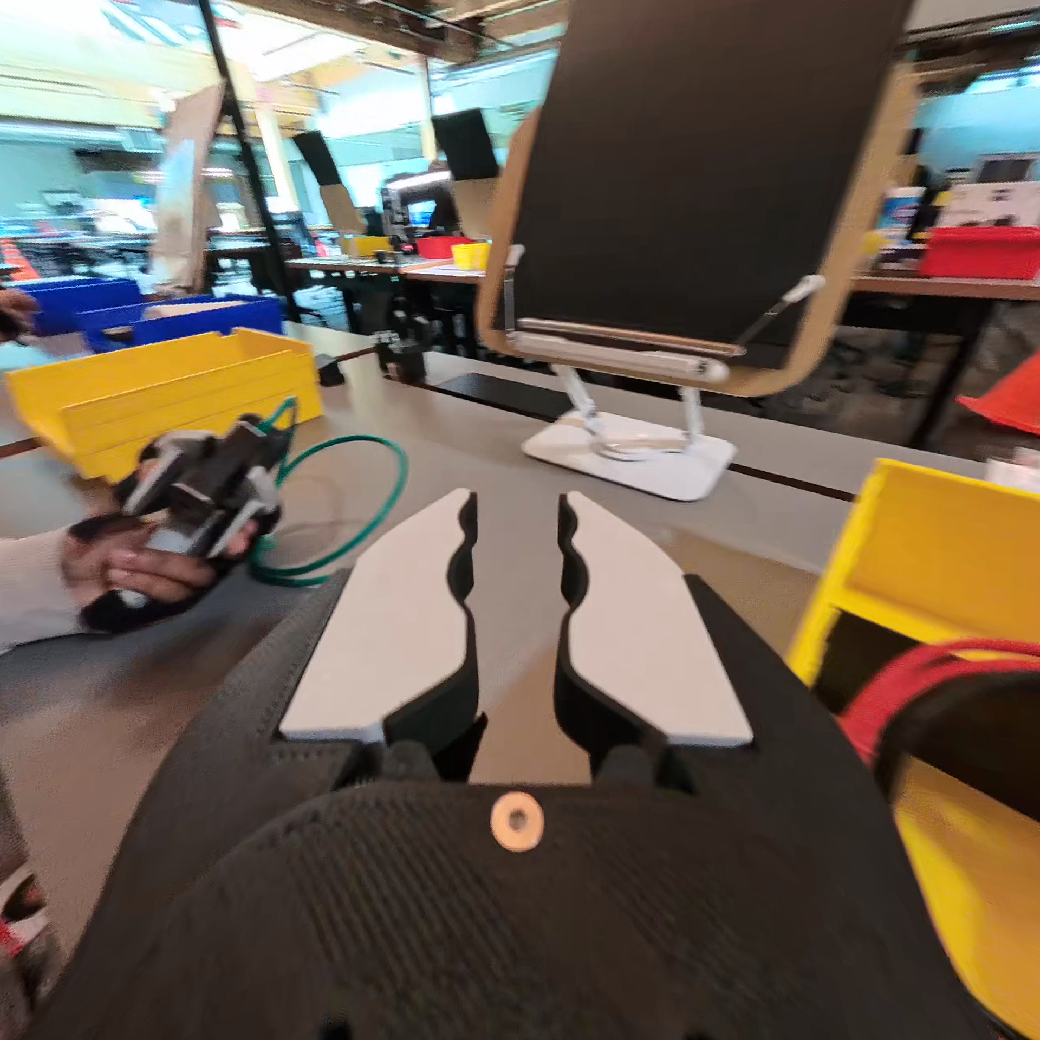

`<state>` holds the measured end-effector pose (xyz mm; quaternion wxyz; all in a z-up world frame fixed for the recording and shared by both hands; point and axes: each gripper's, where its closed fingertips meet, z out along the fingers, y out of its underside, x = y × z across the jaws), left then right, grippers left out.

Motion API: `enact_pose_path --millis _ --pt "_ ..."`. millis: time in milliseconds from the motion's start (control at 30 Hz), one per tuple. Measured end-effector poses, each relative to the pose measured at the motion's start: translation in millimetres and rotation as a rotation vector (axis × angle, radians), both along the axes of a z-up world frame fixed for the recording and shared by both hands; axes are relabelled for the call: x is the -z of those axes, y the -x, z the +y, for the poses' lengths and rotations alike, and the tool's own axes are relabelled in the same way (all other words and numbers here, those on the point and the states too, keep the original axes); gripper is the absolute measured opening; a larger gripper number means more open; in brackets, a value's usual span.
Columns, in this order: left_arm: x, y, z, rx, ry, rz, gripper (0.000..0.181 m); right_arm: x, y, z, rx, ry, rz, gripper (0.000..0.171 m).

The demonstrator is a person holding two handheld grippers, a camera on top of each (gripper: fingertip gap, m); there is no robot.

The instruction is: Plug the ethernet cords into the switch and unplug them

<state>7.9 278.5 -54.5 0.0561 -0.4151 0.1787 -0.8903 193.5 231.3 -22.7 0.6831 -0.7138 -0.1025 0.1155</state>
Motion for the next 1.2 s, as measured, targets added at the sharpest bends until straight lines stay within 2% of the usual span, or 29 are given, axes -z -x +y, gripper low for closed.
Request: enact_pose_path --millis 200,333,400,533,633,767,933,1100,1200 --pt "8 -13 -27 0.07 -0.133 0.085 0.026 35 98 2 -0.247 0.093 -0.013 0.028" --pt "24 -24 -58 0.157 -0.299 0.201 0.026 43 123 -1 -0.32 0.094 -0.013 0.03" --pt "34 -28 -79 0.23 -0.403 0.259 0.026 48 129 -2 -0.373 0.138 0.074 0.032" --pt "65 -33 -123 0.378 -0.618 0.399 0.027 52 143 -7 -0.529 0.267 0.4 0.045" --pt "73 -33 -140 0.436 -0.671 0.428 0.027 65 156 -13 -0.617 0.353 0.45 0.052" --pt "77 -36 -140 0.441 -0.655 0.459 0.027 77 166 -17 -0.65 0.376 0.373 0.053" --pt "76 -38 -134 0.412 -0.622 0.47 0.026 82 168 -18 -0.657 0.407 0.401 0.033" --pt "78 -39 -133 0.408 -0.613 0.481 0.027 84 167 -16 -0.648 0.41 0.416 0.031" --pt "78 -38 -135 0.413 -0.625 0.482 0.027 86 167 -16 -0.659 0.426 0.432 0.037"
